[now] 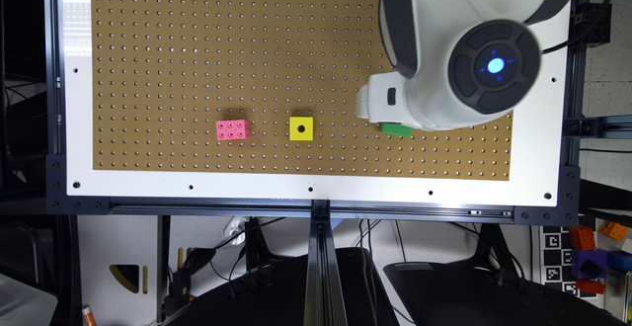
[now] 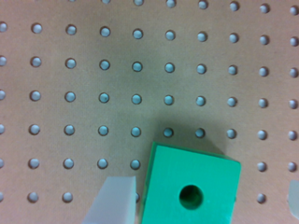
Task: Pick up green block.
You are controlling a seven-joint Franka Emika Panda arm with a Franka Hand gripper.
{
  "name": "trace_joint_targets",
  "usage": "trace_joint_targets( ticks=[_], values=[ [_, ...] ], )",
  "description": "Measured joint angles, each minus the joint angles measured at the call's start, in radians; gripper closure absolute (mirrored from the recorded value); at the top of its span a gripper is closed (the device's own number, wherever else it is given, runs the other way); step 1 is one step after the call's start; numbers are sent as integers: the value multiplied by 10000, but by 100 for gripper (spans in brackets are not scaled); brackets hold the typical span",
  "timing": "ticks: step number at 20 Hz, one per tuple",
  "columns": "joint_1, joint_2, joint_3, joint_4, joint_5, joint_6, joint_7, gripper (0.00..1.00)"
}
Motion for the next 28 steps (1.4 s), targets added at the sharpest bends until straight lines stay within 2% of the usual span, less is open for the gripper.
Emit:
trace_joint_targets(
  ticks=[2,4,11,15,19,21,24,25,28],
  values=[
    [3,368,-38,21,-151,342,67,0],
    [4,563,-45,124,-219,440,92,0],
    [13,582,-45,340,-221,421,96,0],
    [15,640,-49,361,-229,428,96,0],
    [58,1325,-161,509,-406,848,109,0],
    [73,1363,-163,670,-431,748,134,0],
    [80,1420,-169,727,-442,750,135,0],
    [75,1421,-169,724,-443,752,133,100],
    [75,1421,-169,724,-443,752,133,100]
  ],
)
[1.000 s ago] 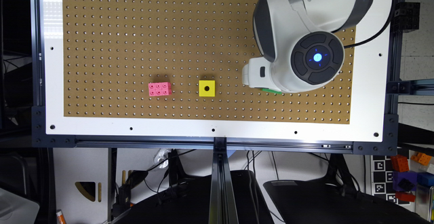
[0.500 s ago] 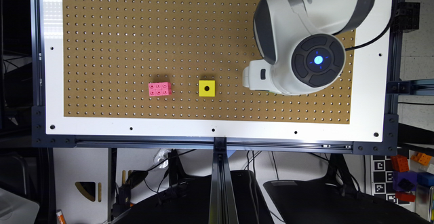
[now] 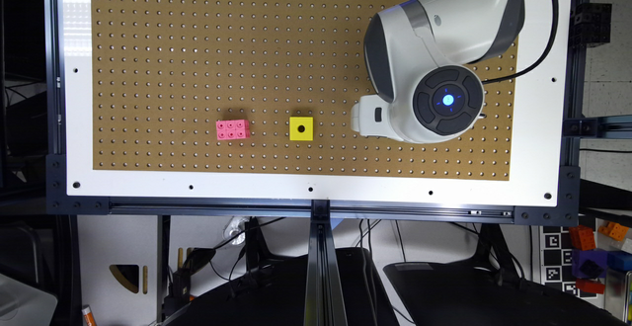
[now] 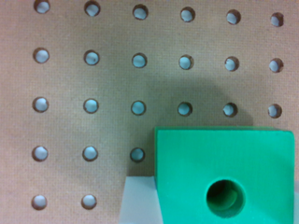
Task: Pick up green block.
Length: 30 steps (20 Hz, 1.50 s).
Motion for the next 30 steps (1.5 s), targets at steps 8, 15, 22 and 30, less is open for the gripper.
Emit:
trace_joint_targets(
  ticks=[8,15,22,30],
  values=[
    [-12,-16,-47,-4,-2,-60,1,100],
    [-10,-21,-61,-4,-3,-78,1,100],
    [-9,-22,-62,-4,-4,-80,1,100],
    [-12,-644,-36,-4,-3,-687,36,100]
  ],
)
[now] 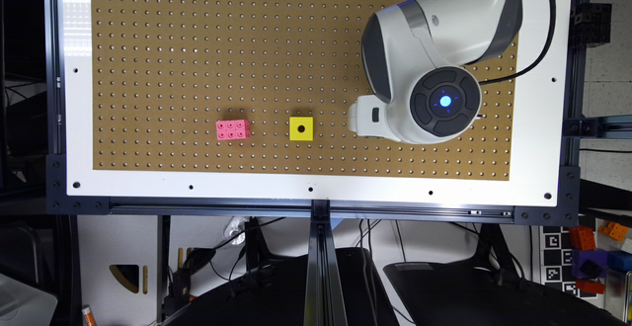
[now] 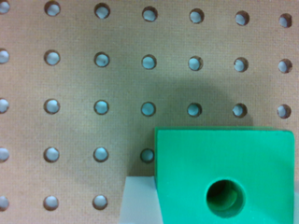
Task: Pick up green block.
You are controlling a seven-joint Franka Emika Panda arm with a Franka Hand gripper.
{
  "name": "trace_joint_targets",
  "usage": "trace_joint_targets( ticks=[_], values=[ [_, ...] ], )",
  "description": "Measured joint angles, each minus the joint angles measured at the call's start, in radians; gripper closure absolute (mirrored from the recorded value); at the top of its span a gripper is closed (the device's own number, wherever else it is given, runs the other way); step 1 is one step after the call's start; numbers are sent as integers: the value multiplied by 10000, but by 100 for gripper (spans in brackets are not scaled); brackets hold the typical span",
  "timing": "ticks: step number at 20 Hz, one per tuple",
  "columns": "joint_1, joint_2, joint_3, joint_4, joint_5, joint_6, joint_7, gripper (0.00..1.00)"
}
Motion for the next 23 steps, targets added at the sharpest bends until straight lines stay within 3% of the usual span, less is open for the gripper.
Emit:
trace_joint_targets(
  ticks=[11,15,23],
  values=[
    [-2,-1426,176,1,52,-1371,172,100],
    [-3,-1950,219,2,151,-1856,173,100],
    [-4,-2042,226,-7,157,-1934,174,100]
  ],
)
